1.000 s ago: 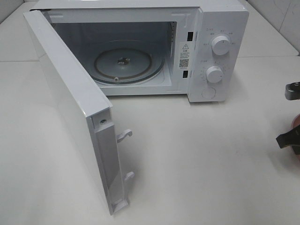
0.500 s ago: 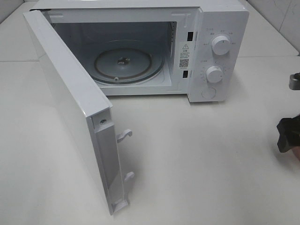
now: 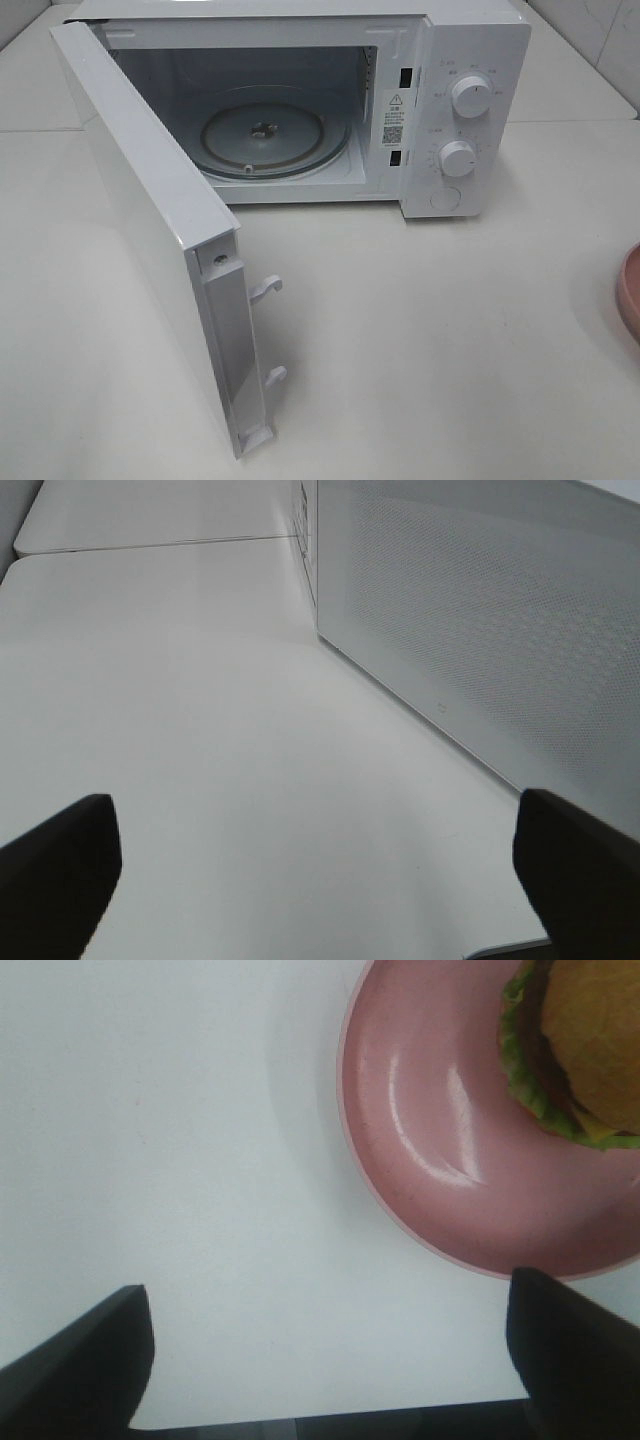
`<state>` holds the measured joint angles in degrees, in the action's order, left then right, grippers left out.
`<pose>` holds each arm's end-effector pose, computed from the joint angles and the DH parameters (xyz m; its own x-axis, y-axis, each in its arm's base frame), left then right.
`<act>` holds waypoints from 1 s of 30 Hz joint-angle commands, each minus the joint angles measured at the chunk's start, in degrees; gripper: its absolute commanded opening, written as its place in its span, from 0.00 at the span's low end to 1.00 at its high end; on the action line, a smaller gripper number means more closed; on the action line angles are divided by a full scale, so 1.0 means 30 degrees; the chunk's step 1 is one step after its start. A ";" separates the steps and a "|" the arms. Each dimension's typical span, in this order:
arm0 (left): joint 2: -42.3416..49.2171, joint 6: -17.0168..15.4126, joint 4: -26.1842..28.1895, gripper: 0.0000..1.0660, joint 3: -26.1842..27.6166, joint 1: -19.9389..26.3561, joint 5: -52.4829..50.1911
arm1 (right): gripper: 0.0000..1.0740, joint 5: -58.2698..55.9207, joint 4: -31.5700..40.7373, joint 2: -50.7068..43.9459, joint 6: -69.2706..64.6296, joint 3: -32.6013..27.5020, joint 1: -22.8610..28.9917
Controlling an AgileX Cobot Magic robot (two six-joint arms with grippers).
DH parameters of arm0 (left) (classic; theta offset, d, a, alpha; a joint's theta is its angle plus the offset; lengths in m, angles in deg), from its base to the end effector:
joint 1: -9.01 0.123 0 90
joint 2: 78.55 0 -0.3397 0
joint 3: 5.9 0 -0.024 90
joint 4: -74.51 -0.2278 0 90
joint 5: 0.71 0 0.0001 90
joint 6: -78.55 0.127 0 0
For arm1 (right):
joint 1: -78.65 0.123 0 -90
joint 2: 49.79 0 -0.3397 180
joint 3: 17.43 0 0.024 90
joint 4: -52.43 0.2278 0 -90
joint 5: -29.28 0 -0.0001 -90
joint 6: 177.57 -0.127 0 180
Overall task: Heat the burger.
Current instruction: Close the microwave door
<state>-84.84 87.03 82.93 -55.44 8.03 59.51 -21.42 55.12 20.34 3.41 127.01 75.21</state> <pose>-0.0495 -0.0153 0.2531 -0.4239 0.0812 -0.9021 0.1634 0.9865 0.0120 0.1611 -0.0051 0.2877 -0.9138 0.0676 -0.4006 0.0570 0.9976 0.0383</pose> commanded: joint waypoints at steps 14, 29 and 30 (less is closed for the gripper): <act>0.0325 -0.0115 0.0115 0.96 -0.0038 -0.0076 -0.0229 | 0.85 -0.4813 -0.1910 -1.1822 -0.2807 -0.0936 -0.0019; 0.0325 -0.0115 0.0115 0.96 -0.0038 -0.0076 -0.0229 | 0.85 -0.4813 -0.3514 -1.9843 -0.2120 -0.2120 -0.0019; 0.0325 -0.0115 0.0115 0.96 -0.0038 -0.0076 -0.0229 | 0.85 -0.4908 -0.3514 -2.0206 -0.1986 -0.2120 -0.0019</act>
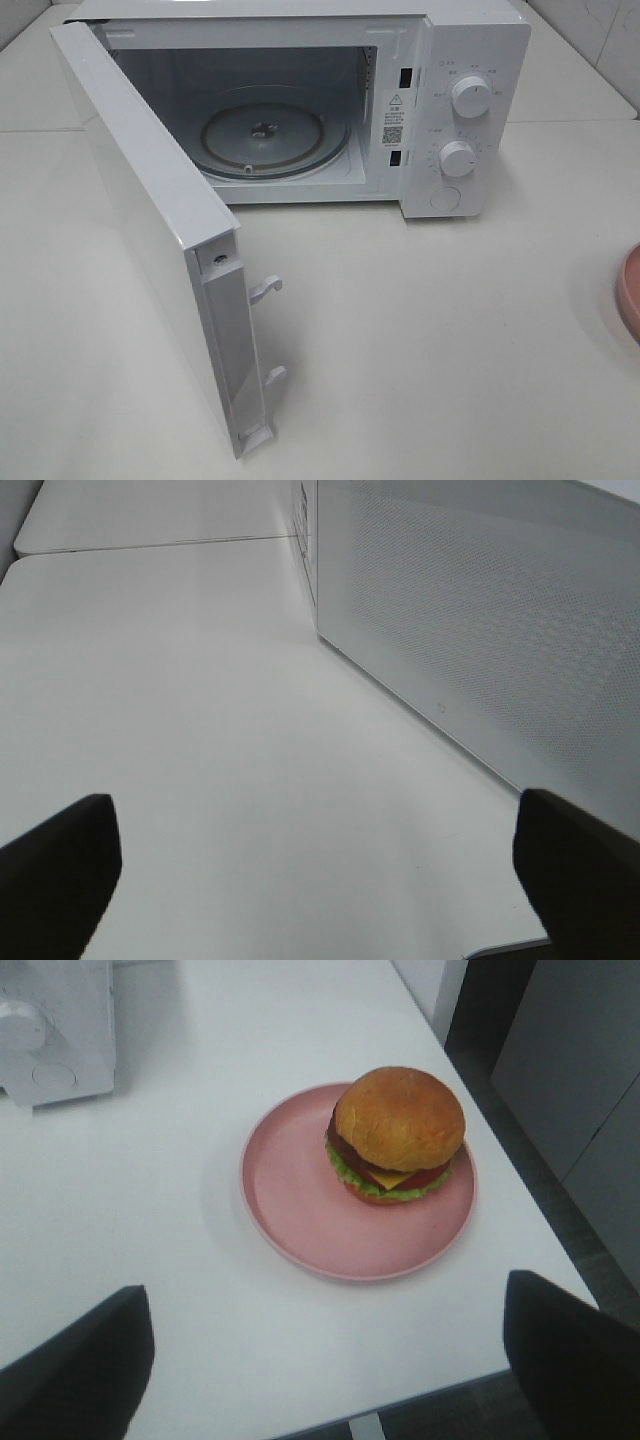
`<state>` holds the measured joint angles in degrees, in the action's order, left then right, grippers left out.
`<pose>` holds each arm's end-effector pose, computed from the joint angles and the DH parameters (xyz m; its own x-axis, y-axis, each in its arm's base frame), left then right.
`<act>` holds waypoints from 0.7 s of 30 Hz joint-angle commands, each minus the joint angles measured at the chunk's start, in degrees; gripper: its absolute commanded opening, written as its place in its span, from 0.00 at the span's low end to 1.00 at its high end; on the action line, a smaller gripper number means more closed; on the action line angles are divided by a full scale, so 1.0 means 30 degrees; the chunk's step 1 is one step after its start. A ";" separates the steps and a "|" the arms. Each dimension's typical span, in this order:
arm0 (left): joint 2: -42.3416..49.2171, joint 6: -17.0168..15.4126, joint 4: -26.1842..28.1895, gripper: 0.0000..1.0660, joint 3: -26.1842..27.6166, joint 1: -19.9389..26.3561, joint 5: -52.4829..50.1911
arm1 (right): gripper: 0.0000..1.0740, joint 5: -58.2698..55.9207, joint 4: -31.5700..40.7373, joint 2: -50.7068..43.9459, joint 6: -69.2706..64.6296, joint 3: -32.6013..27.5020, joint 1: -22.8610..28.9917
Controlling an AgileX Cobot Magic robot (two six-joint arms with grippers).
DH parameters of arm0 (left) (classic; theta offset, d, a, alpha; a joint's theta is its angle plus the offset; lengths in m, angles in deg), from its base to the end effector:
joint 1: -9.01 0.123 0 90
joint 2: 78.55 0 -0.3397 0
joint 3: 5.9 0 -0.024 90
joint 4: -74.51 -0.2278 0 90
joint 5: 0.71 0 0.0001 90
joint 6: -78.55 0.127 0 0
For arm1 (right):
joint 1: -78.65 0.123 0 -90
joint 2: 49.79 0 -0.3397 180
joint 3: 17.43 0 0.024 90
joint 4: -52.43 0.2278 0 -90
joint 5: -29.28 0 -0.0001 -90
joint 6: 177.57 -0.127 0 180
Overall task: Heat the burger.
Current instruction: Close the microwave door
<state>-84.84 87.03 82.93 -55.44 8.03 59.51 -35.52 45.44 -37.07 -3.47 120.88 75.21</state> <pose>-0.0495 -0.0153 0.2531 -0.4239 0.0812 -0.9021 0.1634 0.9865 0.0120 -0.0505 -0.0110 0.2885 -0.4761 0.0792 -0.8758 0.1801 0.9836 -0.0090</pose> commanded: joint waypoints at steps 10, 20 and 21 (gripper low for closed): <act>0.0306 -0.0115 0.0134 0.96 -0.0038 -0.0076 -0.0229 | 0.92 -0.1299 -0.0439 -0.2597 0.0630 -0.1318 0.0057; 0.0306 -0.0115 0.0095 0.96 -0.0038 -0.0076 -0.0229 | 0.92 0.1261 -0.0153 -0.2559 0.0267 -0.2617 0.0057; 0.0306 -0.0115 0.0095 0.96 -0.0038 -0.0076 -0.0229 | 0.92 0.1261 -0.0153 -0.2559 0.0267 -0.2617 0.0057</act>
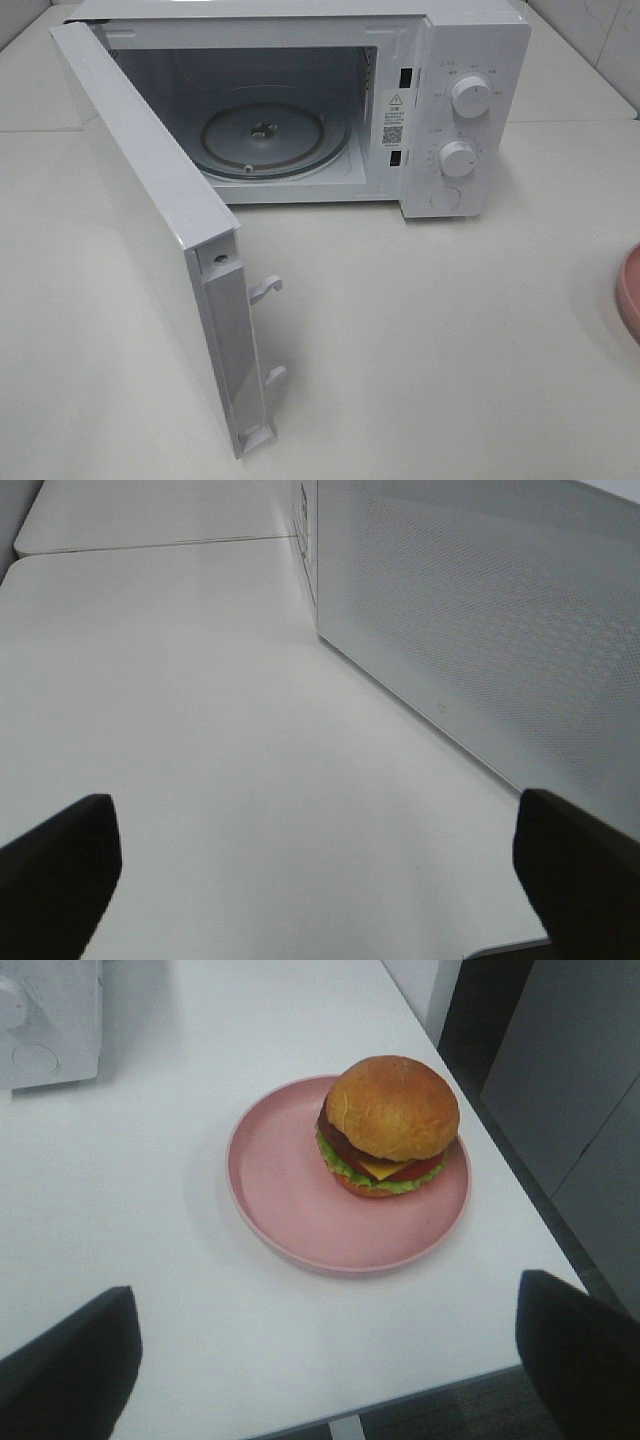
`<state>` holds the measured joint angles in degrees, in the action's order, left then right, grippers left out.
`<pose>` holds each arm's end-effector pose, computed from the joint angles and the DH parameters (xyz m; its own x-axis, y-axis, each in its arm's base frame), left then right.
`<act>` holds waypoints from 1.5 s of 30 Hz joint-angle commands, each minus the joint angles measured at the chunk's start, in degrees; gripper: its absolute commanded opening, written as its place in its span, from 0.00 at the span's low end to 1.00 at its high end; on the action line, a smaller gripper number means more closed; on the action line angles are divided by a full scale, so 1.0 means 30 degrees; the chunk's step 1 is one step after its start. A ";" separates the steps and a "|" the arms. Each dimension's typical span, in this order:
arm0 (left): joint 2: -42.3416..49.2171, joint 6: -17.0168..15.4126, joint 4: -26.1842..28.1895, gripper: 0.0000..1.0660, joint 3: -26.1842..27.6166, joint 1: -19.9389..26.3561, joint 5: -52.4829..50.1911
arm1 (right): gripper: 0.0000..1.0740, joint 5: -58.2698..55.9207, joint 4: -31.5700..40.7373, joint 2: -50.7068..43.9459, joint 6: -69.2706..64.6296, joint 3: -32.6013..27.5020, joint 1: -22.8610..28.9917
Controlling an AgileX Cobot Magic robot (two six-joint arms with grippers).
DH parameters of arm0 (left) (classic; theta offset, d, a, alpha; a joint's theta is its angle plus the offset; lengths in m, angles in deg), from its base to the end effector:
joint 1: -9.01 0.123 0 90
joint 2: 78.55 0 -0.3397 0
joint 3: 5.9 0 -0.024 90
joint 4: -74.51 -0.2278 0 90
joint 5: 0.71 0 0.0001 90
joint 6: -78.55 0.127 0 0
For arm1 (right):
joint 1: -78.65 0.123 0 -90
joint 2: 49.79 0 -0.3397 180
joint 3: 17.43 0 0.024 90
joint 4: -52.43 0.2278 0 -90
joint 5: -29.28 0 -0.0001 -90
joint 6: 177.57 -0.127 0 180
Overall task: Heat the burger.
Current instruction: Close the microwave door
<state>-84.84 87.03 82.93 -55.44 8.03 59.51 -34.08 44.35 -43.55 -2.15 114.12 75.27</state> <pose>-0.0495 -0.0153 0.2531 -0.4239 0.0812 -0.9021 0.1634 0.9865 0.0120 -0.0551 -0.0127 0.2523 -0.4631 0.0436 -0.8853 0.1770 0.9832 -0.0442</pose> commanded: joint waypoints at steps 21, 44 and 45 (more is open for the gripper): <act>0.0306 -0.0115 0.0095 0.96 -0.0038 -0.0076 -0.0229 | 0.92 0.0993 0.2578 -0.0401 0.0095 -0.0458 0.0038; 0.0306 -0.0115 0.0095 0.96 -0.0038 -0.0076 -0.0229 | 0.92 0.0993 0.2578 -0.0401 0.0936 -0.0458 0.0038; 0.0306 -0.0115 0.0095 0.96 -0.0038 -0.0076 -0.0229 | 0.92 0.0993 0.2578 -0.0401 0.0936 -0.0458 0.0038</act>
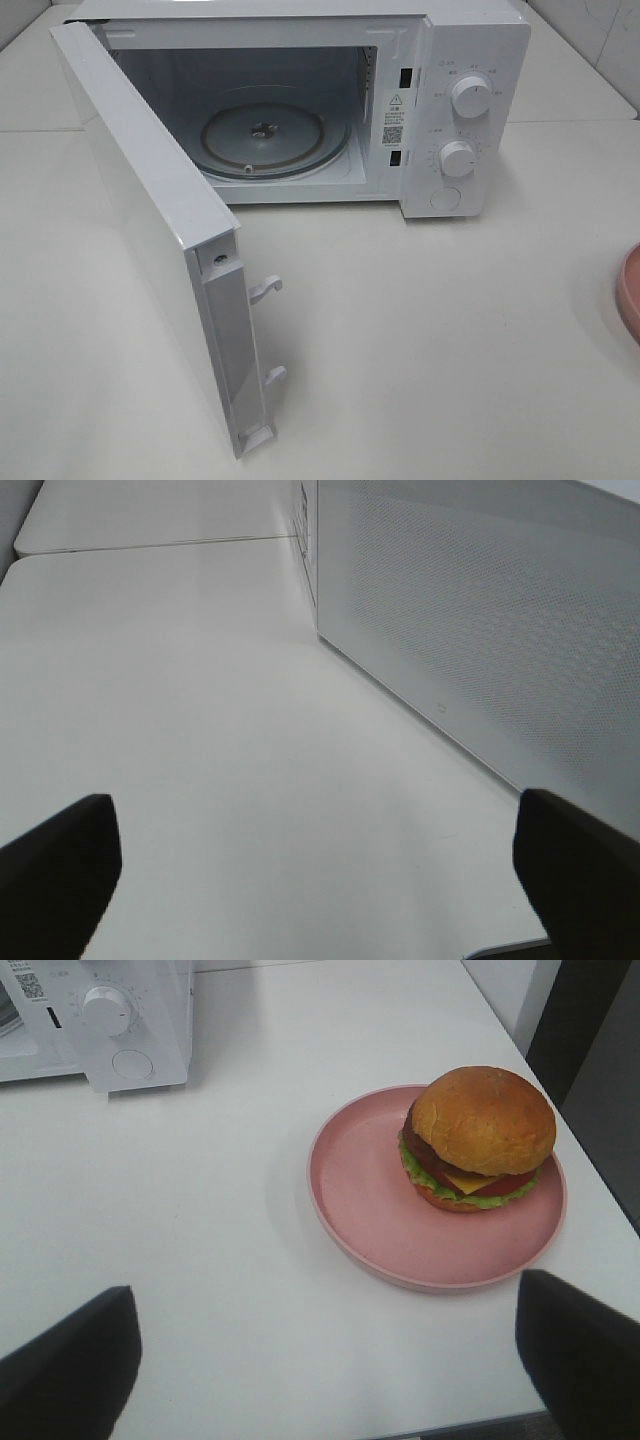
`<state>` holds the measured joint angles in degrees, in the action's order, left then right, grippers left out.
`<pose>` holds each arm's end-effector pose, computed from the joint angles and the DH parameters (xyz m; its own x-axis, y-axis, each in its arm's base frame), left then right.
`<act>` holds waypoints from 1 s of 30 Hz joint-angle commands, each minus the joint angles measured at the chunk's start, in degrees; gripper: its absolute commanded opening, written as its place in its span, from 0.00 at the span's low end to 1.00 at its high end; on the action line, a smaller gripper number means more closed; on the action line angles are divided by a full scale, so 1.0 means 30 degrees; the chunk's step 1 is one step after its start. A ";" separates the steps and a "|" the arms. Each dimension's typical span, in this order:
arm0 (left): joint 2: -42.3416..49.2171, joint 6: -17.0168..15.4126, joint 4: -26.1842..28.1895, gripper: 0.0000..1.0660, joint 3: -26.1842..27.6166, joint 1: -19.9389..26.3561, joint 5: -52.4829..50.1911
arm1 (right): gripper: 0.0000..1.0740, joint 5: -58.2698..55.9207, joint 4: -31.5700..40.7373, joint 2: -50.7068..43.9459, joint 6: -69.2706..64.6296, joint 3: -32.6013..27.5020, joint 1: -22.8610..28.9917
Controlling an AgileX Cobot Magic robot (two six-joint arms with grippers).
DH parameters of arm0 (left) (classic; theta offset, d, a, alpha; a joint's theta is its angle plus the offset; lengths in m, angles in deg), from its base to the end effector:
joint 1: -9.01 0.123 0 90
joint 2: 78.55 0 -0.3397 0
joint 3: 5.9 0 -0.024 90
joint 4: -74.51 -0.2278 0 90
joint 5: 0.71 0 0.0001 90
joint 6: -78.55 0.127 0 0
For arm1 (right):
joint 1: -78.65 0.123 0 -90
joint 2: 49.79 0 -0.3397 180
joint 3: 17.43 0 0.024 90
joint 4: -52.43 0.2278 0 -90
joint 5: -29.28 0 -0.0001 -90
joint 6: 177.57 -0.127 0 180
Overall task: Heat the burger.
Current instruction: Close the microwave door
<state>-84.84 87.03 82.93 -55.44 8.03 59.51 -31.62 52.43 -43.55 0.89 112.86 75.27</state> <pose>-0.0495 -0.0153 0.2531 -0.4239 0.0812 -0.9021 0.1634 0.9865 0.0120 -0.0490 0.0029 0.2499 -0.4491 0.0534 -0.8919 0.0711 0.9972 0.0240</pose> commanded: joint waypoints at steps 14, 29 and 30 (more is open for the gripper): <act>0.0306 -0.0115 0.0095 0.96 -0.0038 -0.0076 -0.0229 | 0.92 0.0172 -0.0115 -0.0401 -0.0057 -0.0038 0.0038; 0.0306 -0.0115 0.0134 0.96 -0.0038 -0.0076 -0.0229 | 0.92 0.0172 -0.0115 -0.0401 -0.0057 -0.0038 0.0038; 0.0306 -0.0115 0.0134 0.96 -0.0038 -0.0076 -0.0229 | 0.92 0.0172 -0.0115 -0.0401 -0.0057 -0.0038 0.0038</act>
<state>-84.84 87.03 82.93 -55.44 8.03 59.51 -31.62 52.43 -43.55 0.89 112.86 75.27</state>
